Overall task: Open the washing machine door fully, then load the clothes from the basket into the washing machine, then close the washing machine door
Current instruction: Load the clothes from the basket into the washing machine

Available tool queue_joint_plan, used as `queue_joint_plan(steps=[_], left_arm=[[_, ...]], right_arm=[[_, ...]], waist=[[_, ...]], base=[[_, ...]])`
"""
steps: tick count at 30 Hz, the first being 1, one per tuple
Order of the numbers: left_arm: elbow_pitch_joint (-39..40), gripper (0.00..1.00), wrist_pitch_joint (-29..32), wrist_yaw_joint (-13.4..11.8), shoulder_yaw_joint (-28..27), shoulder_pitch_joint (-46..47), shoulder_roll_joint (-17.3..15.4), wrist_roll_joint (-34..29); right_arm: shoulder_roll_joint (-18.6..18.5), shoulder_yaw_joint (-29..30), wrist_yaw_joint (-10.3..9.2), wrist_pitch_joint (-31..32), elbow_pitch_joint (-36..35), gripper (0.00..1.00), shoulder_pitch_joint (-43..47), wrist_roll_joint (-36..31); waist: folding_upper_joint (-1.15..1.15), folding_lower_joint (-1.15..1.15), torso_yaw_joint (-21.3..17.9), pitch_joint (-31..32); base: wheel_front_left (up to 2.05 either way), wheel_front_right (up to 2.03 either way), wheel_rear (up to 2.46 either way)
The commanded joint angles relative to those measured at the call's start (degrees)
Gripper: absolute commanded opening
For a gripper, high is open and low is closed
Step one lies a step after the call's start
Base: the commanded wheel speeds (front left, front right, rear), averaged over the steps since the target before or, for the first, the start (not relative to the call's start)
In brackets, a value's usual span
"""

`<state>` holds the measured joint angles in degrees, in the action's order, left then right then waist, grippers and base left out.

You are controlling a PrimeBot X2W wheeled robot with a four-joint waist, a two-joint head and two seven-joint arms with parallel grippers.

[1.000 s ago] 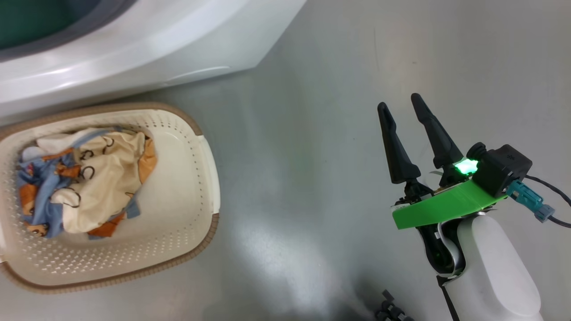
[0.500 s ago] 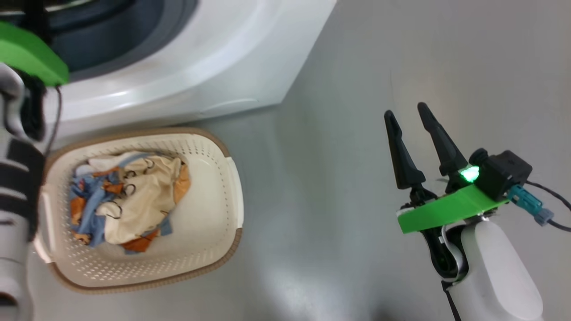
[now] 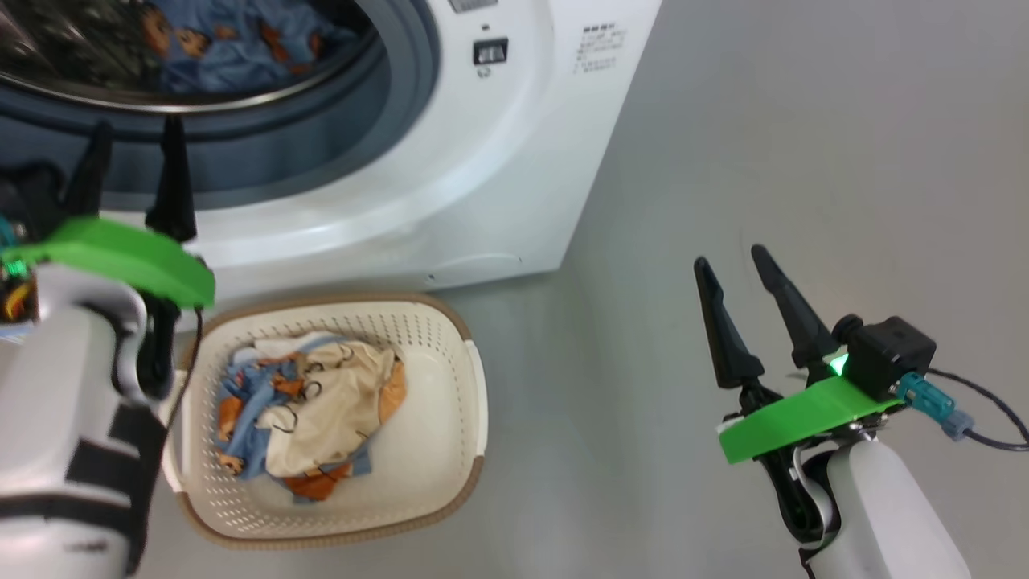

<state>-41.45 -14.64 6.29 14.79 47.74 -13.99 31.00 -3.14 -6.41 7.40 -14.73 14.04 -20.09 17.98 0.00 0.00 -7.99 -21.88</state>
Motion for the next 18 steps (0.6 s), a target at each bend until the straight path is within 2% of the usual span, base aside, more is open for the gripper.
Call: queue_joint_plan(steps=[1,18], left_arm=[[3.0,1.0,-0.3,-0.4,-2.3,-2.3,-2.4,-0.3],[23.6,1.0,-0.4,-2.8,-8.5,-27.2,0.8,-3.7]], right_arm=[[0.2,-1.1,0.09,-0.3,-0.8,1.0,1.5,-0.5],[-2.6,-1.5,0.09,-0.3,0.3,1.0,6.3,2.0]], waist=[[0.0,0.0,2.3,4.3],[0.0,0.0,5.4,14.5]], base=[[0.0,0.0,0.0],[0.0,0.0,0.0]])
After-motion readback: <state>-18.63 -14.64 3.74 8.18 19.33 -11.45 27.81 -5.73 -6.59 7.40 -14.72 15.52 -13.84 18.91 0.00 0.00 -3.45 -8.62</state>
